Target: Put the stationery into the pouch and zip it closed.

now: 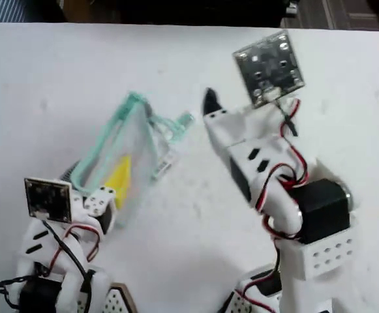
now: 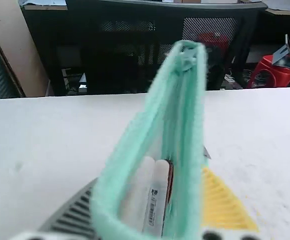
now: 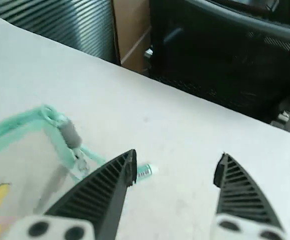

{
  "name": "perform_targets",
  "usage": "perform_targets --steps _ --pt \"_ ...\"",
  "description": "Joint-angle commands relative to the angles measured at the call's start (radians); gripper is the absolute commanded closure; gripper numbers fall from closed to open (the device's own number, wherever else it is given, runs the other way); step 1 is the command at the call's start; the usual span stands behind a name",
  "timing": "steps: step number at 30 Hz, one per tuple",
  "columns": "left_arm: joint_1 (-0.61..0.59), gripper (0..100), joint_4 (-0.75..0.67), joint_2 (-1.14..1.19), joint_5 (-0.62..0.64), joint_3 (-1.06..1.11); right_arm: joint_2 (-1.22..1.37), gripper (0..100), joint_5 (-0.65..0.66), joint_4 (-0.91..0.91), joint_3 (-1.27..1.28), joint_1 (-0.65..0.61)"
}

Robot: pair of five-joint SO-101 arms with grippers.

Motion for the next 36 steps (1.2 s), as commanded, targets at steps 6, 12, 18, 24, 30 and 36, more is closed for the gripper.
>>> perform_targets --steps 6,12,18,24,30,36 --pt "-0.021 95 -0.012 -0.002 0.003 -0.063 0.147 75.8 -0.152 -0.022 0.124 0.036" --pt "-0.022 95 -0.012 -0.002 0.003 -0.063 0.372 75.7 -0.391 -0.15 0.124 0.035" --pt "-0.022 95 -0.012 -0.002 0.003 -0.058 0.585 75.7 -0.474 -0.239 0.124 0.021" --pt "-0.015 95 -0.012 -0.002 0.003 -0.055 0.727 75.5 -0.574 -0.371 0.104 -0.05" --pt "-0.015 95 -0.011 -0.002 0.003 -0.055 0.911 75.5 -0.6 -0.331 -0.098 -0.102" --pt "-0.015 95 -0.011 -0.002 0.003 -0.055 1.171 75.5 -0.741 -0.2 -0.37 -0.061"
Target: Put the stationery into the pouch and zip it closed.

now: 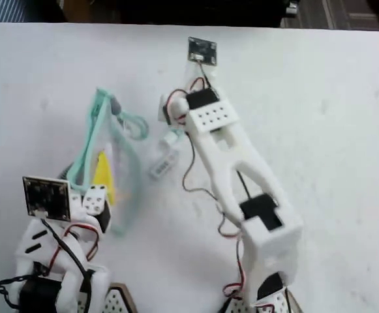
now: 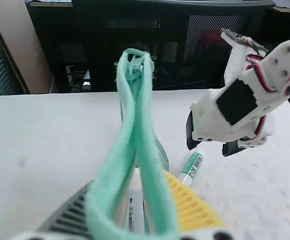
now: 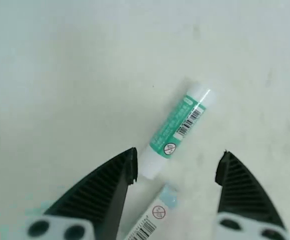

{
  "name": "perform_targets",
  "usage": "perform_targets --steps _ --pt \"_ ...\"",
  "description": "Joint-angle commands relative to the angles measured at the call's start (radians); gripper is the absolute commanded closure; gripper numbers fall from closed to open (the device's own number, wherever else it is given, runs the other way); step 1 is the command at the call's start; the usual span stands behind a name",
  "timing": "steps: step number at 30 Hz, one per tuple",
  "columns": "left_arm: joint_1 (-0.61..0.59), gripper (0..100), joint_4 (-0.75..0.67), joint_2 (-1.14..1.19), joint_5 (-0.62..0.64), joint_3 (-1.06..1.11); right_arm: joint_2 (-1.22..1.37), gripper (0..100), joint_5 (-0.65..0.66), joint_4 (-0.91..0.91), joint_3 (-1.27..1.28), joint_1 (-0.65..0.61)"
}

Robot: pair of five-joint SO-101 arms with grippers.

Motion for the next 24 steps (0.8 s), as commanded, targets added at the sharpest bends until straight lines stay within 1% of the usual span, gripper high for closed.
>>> perform_targets --steps 1,9,15,17,20,23,24 --pt "0.001 95 -0.011 -0.007 0.002 -0.051 0.128 75.5 -0.08 0.068 -0.209 0.035" --pt "0.001 95 -0.011 -0.007 0.002 -0.051 0.484 75.5 -0.084 0.189 -0.658 0.054" --pt "0.001 95 -0.011 -0.007 0.002 -0.051 0.72 76.2 -0.081 0.263 -0.924 0.074" --pt "0.001 95 -0.011 -0.007 0.002 -0.051 0.779 81.8 -0.078 0.298 -0.99 0.09" --pt "0.001 95 -0.011 -0.007 0.002 -0.051 0.835 98.7 -0.078 0.354 -1.1 0.117" --pt "0.001 95 -0.011 -0.007 0.002 -0.051 0.863 95.0 -0.078 0.421 -1.189 0.134" --pt "0.001 95 -0.011 -0.007 0.002 -0.051 0.869 96.4 -0.078 0.447 -1.212 0.139"
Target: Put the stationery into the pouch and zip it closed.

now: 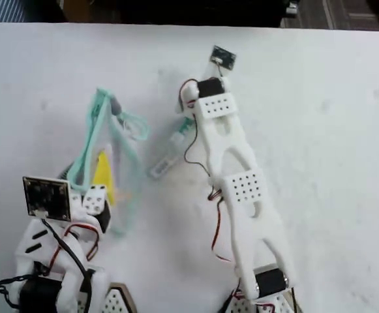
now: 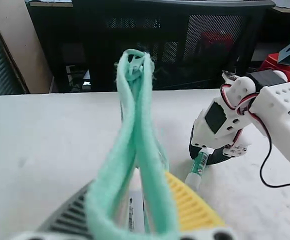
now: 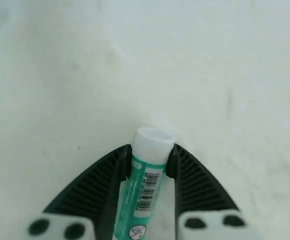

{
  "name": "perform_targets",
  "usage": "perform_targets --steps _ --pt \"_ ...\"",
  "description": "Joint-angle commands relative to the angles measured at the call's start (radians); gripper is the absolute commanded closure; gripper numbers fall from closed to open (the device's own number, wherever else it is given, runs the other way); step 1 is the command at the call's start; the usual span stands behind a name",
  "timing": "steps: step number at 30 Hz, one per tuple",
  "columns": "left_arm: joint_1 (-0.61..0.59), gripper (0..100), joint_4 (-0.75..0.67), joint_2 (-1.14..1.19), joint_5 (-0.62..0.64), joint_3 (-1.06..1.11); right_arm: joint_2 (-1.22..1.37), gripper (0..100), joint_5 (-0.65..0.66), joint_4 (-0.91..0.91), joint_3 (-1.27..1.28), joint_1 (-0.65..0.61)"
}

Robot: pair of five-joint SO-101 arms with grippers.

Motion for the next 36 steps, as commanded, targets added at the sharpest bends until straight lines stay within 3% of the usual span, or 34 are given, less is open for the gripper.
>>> perform_targets --steps 1,6,10,13,16,26,31,36 --pt "0.001 95 -0.011 -0.007 0.002 -0.051 0.01 98.5 -0.002 0.076 -0.098 0.019" --pt "0.001 95 -0.011 -0.007 0.002 -0.051 -0.002 98.2 0.0 0.214 -0.226 0.021" --pt "0.002 94 -0.011 -0.007 0.002 -0.058 -0.065 98.2 0.038 0.214 -0.238 0.033" --pt "0.002 84 -0.006 -0.007 0.005 -0.058 -0.147 98.2 0.124 0.217 -0.239 0.035" --pt "0.002 74 0.002 -0.007 0.009 -0.055 -0.271 98.2 0.213 0.219 -0.238 0.035" --pt "0.048 72 0.044 -0.007 -0.031 -0.087 -0.846 98.3 0.445 0.219 -0.238 0.01" --pt "0.065 72 0.1 -0.007 -0.077 -0.13 -1.095 98.3 0.631 0.22 -0.236 -0.134" --pt "0.143 72 0.132 -0.007 -0.167 -0.133 -1.277 98.3 0.657 0.22 -0.184 -0.386"
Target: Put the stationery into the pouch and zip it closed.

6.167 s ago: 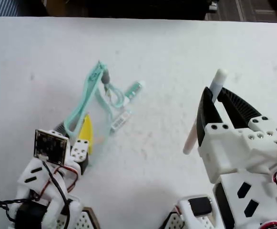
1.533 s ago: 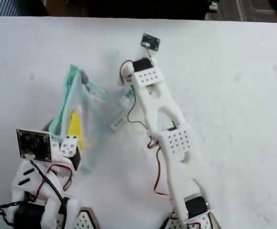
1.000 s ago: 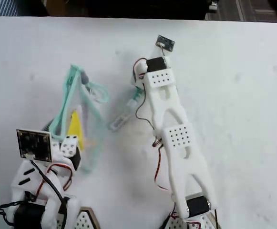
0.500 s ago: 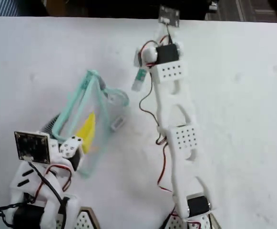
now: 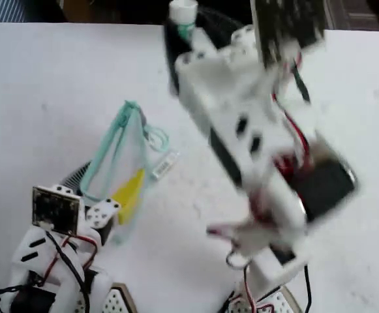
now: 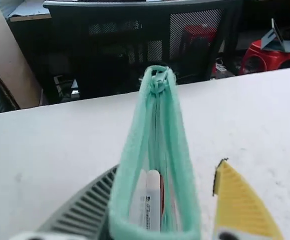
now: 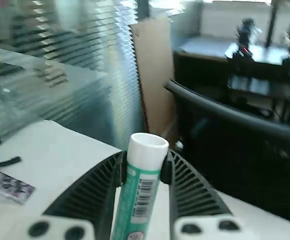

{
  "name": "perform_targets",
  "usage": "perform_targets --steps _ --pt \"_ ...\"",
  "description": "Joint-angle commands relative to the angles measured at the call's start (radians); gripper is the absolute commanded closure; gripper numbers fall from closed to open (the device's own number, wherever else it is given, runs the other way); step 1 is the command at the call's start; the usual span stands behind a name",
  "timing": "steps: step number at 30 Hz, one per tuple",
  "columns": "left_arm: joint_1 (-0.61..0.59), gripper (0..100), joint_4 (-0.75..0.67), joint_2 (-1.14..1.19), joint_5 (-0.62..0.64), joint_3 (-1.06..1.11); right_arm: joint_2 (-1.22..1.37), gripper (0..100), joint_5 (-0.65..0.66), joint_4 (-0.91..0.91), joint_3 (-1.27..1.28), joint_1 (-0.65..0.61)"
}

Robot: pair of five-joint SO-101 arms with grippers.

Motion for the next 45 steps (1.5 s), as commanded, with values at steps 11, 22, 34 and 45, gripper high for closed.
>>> perform_targets --steps 11,22,34,45 --pt "0.15 72 0.049 -0.001 -0.097 -0.048 -0.415 98.2 0.017 0.018 0.712 -0.245" --pt "0.11 72 0.034 -0.001 -0.054 -0.044 -0.524 98.2 0.017 -0.361 1.186 -0.297" --pt "0.081 72 0.025 -0.001 -0.049 -0.041 -0.526 98.2 0.015 -0.591 1.395 -0.292" --pt "0.081 72 0.026 -0.001 -0.049 -0.041 -0.526 98.2 0.015 -0.631 1.395 -0.295"
